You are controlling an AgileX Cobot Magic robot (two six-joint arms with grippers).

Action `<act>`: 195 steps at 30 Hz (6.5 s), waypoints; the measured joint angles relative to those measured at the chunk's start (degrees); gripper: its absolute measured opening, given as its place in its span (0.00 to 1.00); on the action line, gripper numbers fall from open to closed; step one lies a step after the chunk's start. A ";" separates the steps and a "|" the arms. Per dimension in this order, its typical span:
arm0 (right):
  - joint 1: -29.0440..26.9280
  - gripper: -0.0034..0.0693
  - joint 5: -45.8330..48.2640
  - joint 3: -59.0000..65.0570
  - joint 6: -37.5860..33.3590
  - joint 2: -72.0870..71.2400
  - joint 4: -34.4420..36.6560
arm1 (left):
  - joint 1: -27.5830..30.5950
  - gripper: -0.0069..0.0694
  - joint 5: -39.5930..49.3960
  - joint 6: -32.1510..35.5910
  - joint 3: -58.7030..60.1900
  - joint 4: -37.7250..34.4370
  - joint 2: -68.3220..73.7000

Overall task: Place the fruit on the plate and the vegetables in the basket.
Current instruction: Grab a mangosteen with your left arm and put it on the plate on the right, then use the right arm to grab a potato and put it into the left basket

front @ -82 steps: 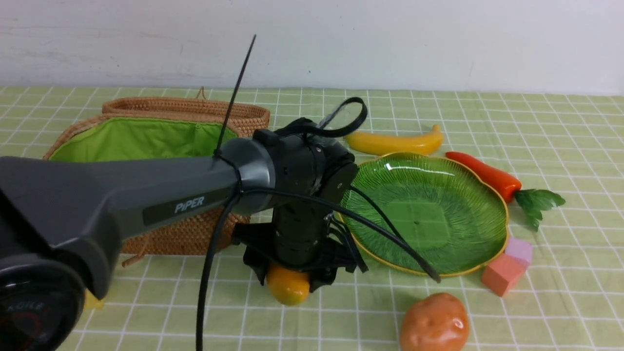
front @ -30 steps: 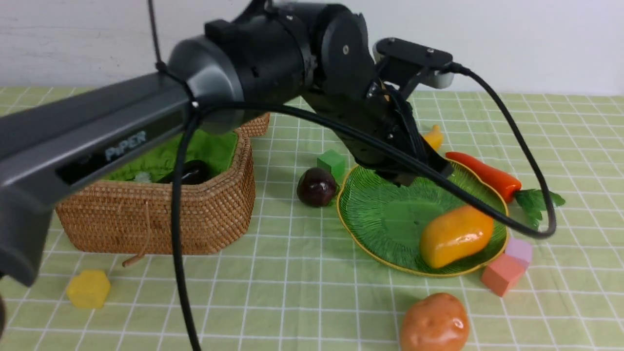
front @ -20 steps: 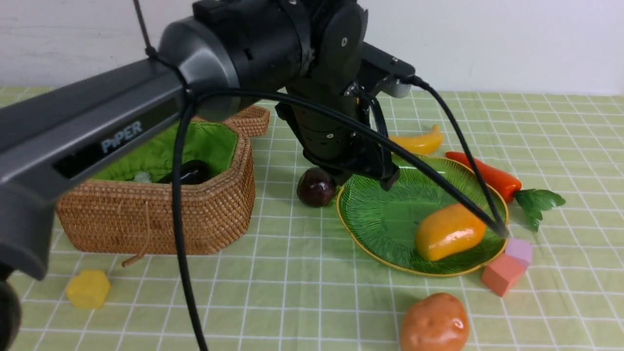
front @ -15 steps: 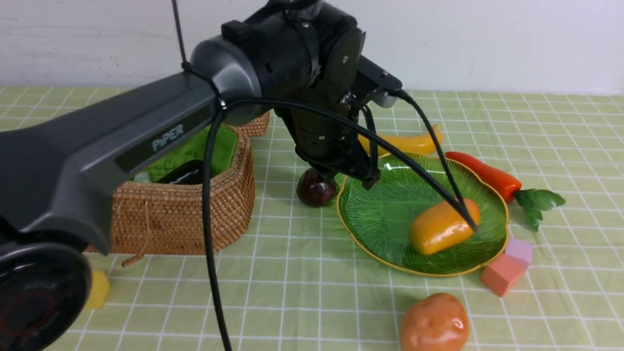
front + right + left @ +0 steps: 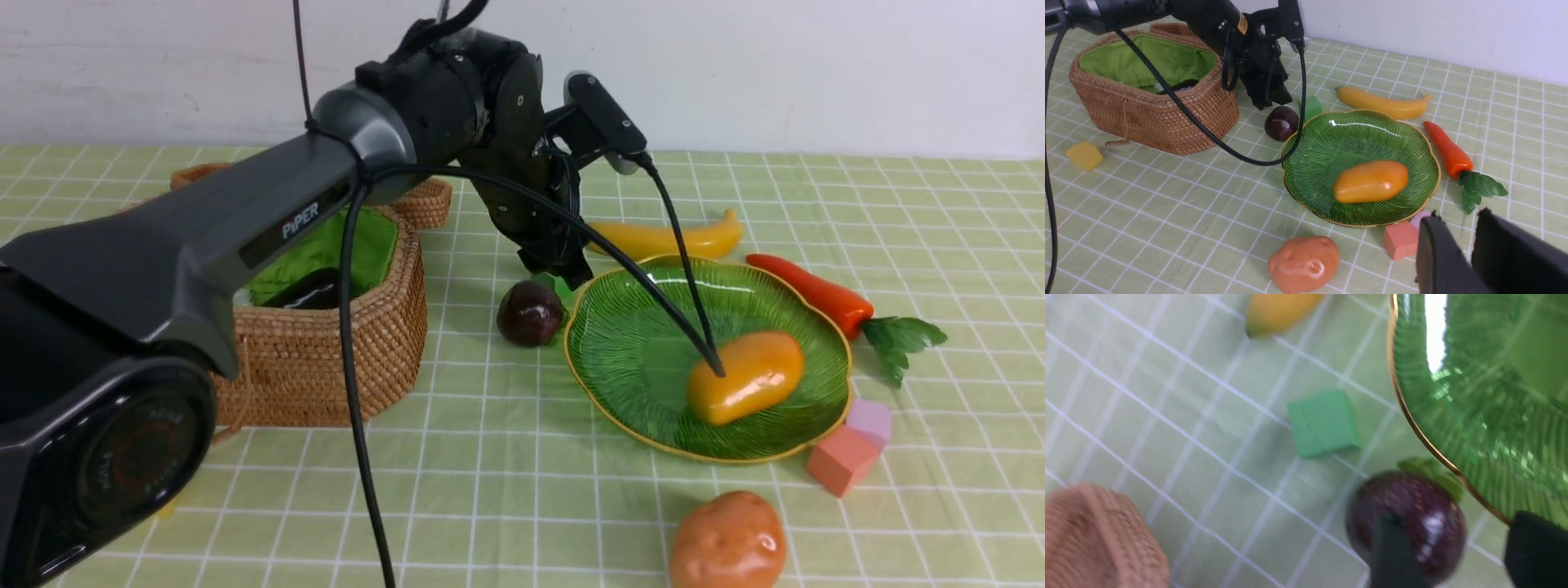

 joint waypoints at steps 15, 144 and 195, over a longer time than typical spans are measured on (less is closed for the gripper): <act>0.00 0.26 3.02 0.00 -0.05 0.00 0.05 | 0.76 0.84 -3.90 15.17 0.96 1.28 4.46; 0.00 0.28 8.20 0.00 4.51 19.24 5.78 | -4.28 0.07 20.68 -28.79 10.66 -7.51 -45.25; 11.86 0.92 -29.72 16.68 43.71 60.14 3.65 | -4.28 0.07 -8.04 -27.91 74.57 -13.74 -99.26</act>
